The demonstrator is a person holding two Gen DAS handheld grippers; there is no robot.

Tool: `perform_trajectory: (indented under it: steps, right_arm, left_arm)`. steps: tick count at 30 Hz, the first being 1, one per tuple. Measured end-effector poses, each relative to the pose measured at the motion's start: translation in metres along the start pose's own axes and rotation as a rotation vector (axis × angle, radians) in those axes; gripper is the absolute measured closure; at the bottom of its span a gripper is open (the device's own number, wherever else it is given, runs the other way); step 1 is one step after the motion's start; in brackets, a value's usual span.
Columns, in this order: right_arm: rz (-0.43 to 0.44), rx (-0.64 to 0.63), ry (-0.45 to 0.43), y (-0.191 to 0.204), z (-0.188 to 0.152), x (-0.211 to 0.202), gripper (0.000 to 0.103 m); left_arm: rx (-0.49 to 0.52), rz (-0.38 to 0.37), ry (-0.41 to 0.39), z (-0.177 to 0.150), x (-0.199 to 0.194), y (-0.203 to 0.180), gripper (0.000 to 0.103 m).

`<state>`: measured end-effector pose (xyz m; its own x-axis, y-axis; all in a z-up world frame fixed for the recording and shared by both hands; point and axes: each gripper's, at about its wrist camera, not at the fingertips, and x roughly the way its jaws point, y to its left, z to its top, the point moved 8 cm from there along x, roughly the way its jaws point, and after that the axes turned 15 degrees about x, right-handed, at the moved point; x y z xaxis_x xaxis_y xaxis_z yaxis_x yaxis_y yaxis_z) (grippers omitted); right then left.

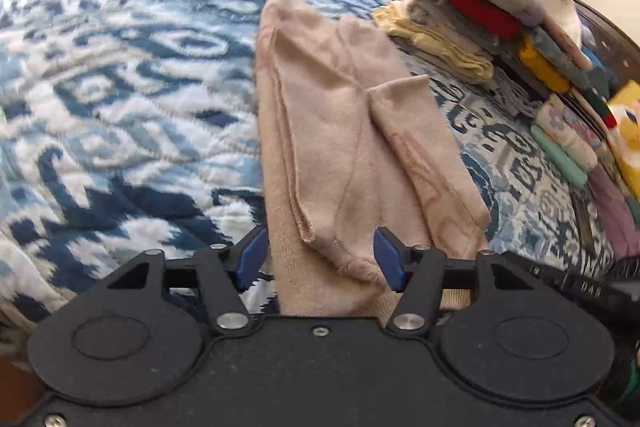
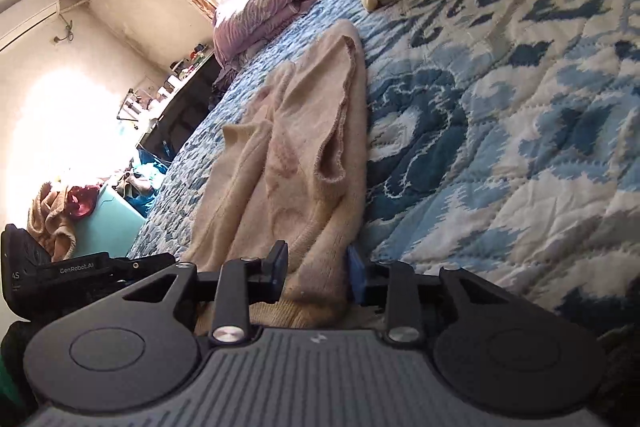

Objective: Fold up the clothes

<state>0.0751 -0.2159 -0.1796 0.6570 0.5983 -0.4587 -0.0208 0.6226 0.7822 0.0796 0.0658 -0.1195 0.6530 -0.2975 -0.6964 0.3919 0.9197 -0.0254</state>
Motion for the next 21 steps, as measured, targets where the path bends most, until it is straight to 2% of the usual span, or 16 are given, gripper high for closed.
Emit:
perform_trajectory:
  steps: [3, 5, 7, 10, 12, 15, 18, 21]
  right_arm:
    - [-0.023, -0.189, -0.021, 0.014, 0.012, -0.025, 0.068]
    - [-0.058, -0.361, -0.016, 0.026, 0.015, -0.034, 0.06]
    - [-0.111, -0.6, 0.008, 0.039, 0.006, -0.038, 0.056]
    - [-0.209, -0.997, 0.062, 0.045, -0.021, -0.032, 0.055]
    - [-0.279, -1.231, 0.095, 0.039, -0.039, -0.025, 0.055]
    - [-0.353, -1.439, 0.121, 0.022, -0.057, -0.013, 0.055]
    - [-0.367, -1.523, 0.087, 0.013, -0.063, -0.005, 0.054]
    - [-0.33, -1.574, 0.019, 0.015, -0.069, -0.002, 0.053]
  left_arm:
    - [0.423, 0.119, -0.03, -0.004, -0.032, -0.021, 0.038]
    - [0.714, 0.197, -0.051, -0.018, -0.045, -0.037, 0.038]
    - [0.968, 0.243, -0.065, -0.034, -0.045, -0.05, 0.036]
    - [1.276, 0.297, -0.081, -0.056, -0.024, -0.059, 0.036]
    - [1.41, 0.32, -0.058, -0.067, -0.001, -0.057, 0.036]
    - [1.608, 0.351, -0.03, -0.086, 0.026, -0.048, 0.036]
    - [1.69, 0.313, -0.066, -0.092, 0.038, -0.044, 0.036]
    - [1.732, 0.31, -0.137, -0.095, 0.044, -0.047, 0.036]
